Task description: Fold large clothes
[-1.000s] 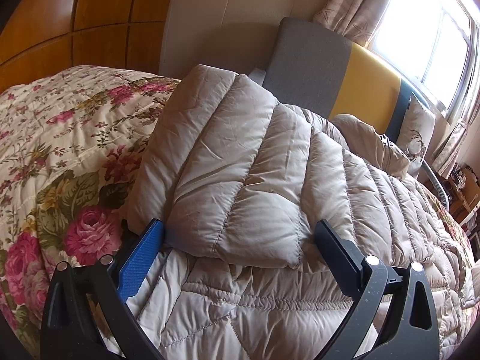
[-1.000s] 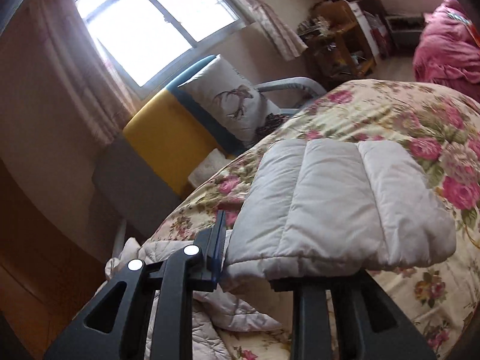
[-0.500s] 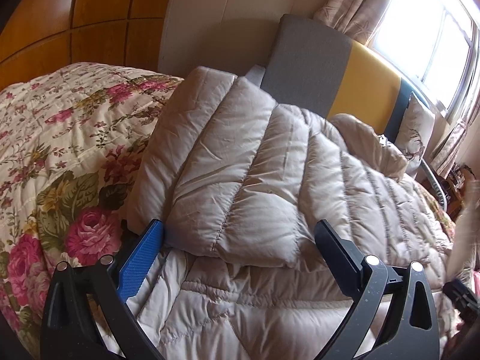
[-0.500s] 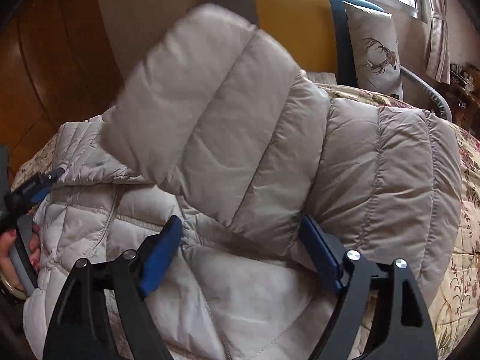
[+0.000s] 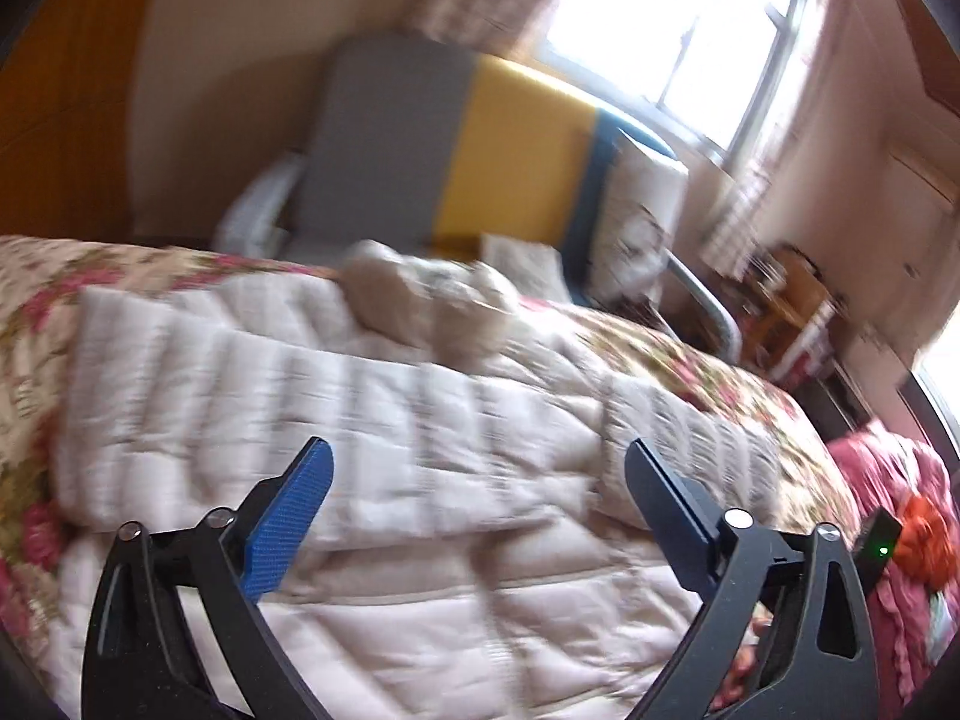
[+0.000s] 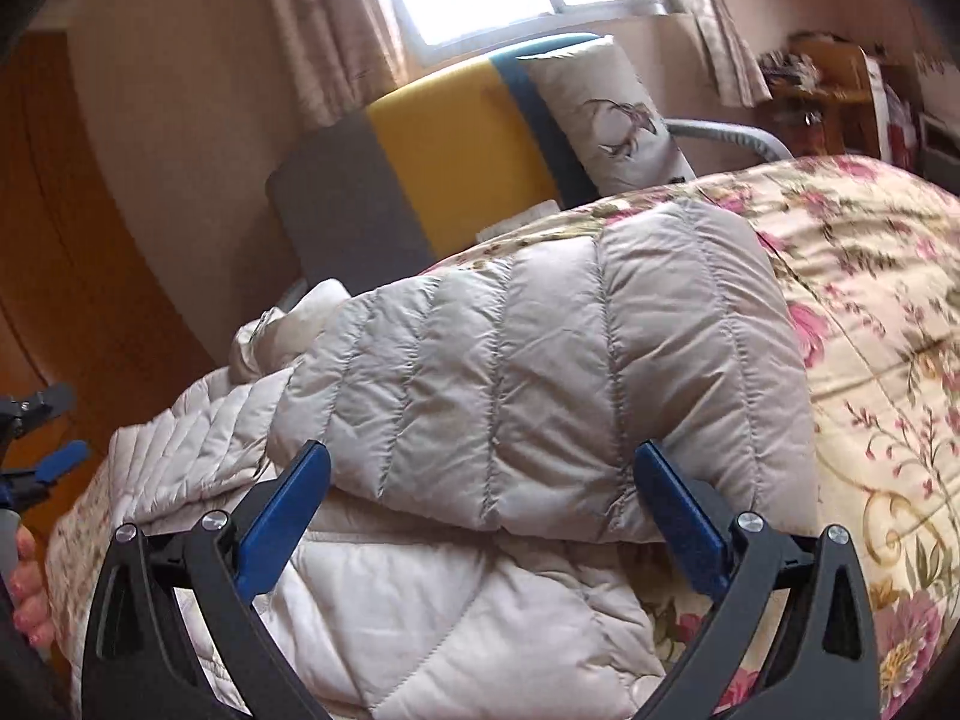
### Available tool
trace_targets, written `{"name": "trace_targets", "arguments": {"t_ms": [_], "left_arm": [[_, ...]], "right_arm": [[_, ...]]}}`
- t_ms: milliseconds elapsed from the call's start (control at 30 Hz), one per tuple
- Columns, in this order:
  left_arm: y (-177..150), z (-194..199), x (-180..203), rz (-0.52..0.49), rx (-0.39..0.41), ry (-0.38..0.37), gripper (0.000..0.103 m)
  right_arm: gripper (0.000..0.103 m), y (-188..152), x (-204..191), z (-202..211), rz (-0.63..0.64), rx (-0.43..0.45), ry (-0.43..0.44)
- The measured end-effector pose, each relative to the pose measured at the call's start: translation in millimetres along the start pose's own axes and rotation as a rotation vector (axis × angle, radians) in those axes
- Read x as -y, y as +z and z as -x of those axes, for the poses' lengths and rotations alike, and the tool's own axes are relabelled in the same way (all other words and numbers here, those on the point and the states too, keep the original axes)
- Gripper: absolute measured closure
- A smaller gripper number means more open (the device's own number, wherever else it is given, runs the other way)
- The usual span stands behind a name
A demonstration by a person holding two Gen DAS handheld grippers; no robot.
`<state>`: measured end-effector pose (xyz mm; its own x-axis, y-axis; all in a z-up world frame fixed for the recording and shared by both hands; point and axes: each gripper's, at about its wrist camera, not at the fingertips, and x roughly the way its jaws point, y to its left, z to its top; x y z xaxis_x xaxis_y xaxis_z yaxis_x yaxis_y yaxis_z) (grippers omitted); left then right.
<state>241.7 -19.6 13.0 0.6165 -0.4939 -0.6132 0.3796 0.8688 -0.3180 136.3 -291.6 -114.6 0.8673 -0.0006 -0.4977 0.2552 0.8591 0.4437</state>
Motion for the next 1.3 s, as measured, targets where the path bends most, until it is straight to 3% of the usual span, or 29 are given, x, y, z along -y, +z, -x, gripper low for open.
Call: {"name": "trace_targets", "arguments": {"t_ms": [100, 200, 367, 433, 467, 533, 700, 967, 1133, 1300], "left_arm": [[2, -48, 37, -0.052, -0.122, -0.043, 0.016], [0, -86, 63, -0.085, -0.196, -0.059, 0.020], [-6, -139, 78, -0.126, -0.275, -0.007, 0.035], [-11, -150, 79, -0.089, -0.310, -0.051, 0.069], [-14, -154, 78, -0.064, -0.331, -0.075, 0.074], [-12, -152, 79, -0.034, -0.323, -0.093, 0.093], [16, -111, 72, 0.015, -0.190, -0.136, 0.098], [51, -45, 37, -0.018, 0.012, -0.028, 0.098], [57, -23, -6, 0.031, 0.072, 0.049, 0.098], [46, -10, -58, 0.124, 0.064, 0.077, 0.098]], "right_arm": [[0.002, 2, 8, -3, -0.035, -0.010, 0.017], [0.002, 2, 11, 2, -0.050, -0.011, 0.034], [0.002, -1, 20, 7, -0.084, 0.011, 0.074], [0.002, -1, 23, 8, -0.090, 0.021, 0.086], [0.002, 0, 23, 8, -0.091, 0.024, 0.089], [0.002, 0, 24, 8, -0.092, 0.026, 0.090], [0.002, -1, 23, 12, -0.090, 0.053, 0.111], [0.002, -3, 14, 22, -0.046, 0.098, 0.123], [0.002, -3, 24, 21, -0.111, 0.097, 0.109], [0.002, -2, 35, 16, -0.177, 0.070, 0.100]]}}
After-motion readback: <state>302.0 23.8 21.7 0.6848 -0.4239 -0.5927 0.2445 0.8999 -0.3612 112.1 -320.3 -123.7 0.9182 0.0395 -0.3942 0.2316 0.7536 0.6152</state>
